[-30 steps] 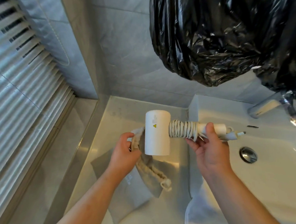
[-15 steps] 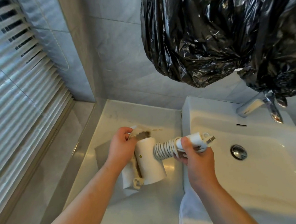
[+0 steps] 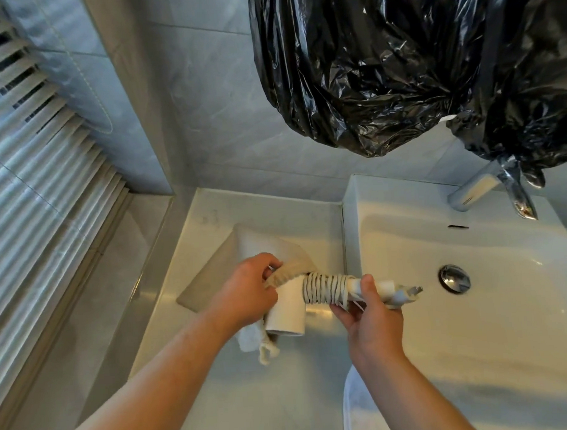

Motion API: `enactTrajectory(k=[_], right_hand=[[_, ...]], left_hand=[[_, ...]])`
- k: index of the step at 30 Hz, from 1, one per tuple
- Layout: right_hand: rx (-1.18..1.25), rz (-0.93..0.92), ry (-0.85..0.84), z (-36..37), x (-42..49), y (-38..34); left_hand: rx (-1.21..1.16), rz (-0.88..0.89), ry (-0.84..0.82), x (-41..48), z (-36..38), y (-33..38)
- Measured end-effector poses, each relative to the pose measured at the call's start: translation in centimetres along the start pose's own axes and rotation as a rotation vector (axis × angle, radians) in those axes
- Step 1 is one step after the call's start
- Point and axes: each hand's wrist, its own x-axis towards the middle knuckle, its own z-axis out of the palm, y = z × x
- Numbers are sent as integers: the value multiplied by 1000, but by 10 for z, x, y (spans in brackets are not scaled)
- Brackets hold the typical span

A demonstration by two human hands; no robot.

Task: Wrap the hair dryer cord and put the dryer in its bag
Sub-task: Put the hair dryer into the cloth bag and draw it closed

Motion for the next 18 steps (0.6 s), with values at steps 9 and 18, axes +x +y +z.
enactTrajectory(k=[9, 18], right_hand=[[50, 81, 94, 18, 19, 49], [-46, 279, 13, 8, 44, 87]], left_hand=[[-245, -42, 97, -1, 41, -16], [84, -34, 43, 18, 25, -91]])
